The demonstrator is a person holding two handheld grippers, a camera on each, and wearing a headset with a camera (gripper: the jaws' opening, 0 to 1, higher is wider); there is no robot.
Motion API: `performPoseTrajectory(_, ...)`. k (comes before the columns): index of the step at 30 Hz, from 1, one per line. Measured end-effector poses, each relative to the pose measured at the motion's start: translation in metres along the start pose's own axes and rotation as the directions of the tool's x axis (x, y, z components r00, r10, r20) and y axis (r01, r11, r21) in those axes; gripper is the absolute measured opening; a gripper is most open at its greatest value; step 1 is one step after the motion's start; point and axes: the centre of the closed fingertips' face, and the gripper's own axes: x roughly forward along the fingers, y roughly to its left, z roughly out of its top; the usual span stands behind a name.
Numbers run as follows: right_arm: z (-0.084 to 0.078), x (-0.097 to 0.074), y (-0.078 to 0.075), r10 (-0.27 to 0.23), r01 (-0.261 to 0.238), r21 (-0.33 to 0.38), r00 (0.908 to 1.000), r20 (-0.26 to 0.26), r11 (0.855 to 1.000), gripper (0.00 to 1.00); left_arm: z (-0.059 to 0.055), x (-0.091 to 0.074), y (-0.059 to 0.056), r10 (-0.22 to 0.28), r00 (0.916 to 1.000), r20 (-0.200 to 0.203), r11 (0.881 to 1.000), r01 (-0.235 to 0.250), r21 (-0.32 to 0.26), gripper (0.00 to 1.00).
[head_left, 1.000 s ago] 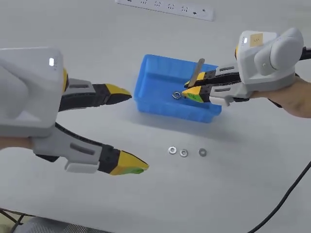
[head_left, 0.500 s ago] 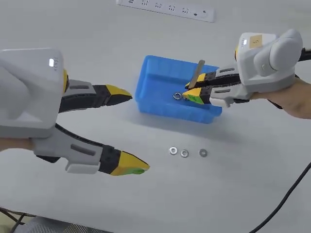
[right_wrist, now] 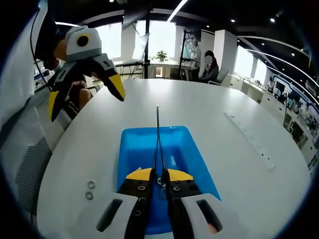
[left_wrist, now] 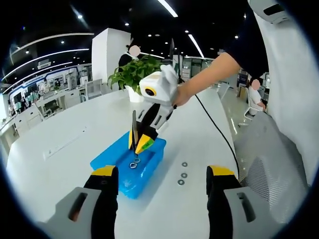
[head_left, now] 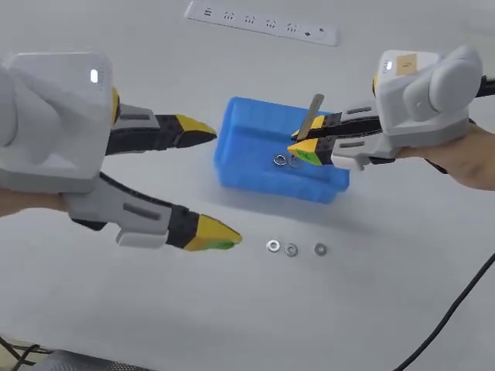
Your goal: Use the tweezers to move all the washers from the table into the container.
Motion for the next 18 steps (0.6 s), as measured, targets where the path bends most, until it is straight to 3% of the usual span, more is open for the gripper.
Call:
performPoseTrajectory(3, 0.006, -0.001, 0.003, 0.005, -0.005, -0.014, 0.9999, 0.012, 1.000, 0.10, 0.011, 0.008, 0.014, 0.021, 0.9996, 0.018, 1.000, -0.020, -0.011, 0.80)
performPoseTrajectory(6, 0.011, -0.002, 0.007, 0.014, -0.013, -0.028, 0.9998, 0.013, 1.000, 0.11, 0.021, 0.019, 0.022, 0.013, 0.9995, 0.030, 1.000, -0.013, -0.007, 0.76)
performPoseTrajectory(10, 0.017, -0.003, 0.015, 0.025, -0.024, -0.050, 0.9996, 0.013, 0.998, 0.11, 0.033, 0.037, 0.023, -0.034, 0.9989, 0.031, 0.999, 0.034, 0.019, 0.63)
performPoseTrajectory(12, 0.020, -0.004, 0.018, 0.033, -0.033, -0.053, 0.9993, 0.016, 0.998, 0.11, 0.037, 0.046, 0.025, -0.035, 0.9987, 0.038, 0.999, 0.035, 0.020, 0.59)
performPoseTrajectory(15, 0.021, -0.005, 0.021, 0.036, -0.035, -0.071, 0.9993, 0.008, 0.997, 0.11, 0.040, 0.056, 0.027, -0.052, 0.9983, 0.028, 0.999, 0.052, 0.016, 0.56)
performPoseTrajectory(18, 0.024, -0.005, 0.021, 0.040, -0.039, -0.076, 0.9991, 0.012, 0.996, 0.11, 0.043, 0.064, 0.027, -0.072, 0.9972, 0.019, 0.997, 0.072, 0.023, 0.47)
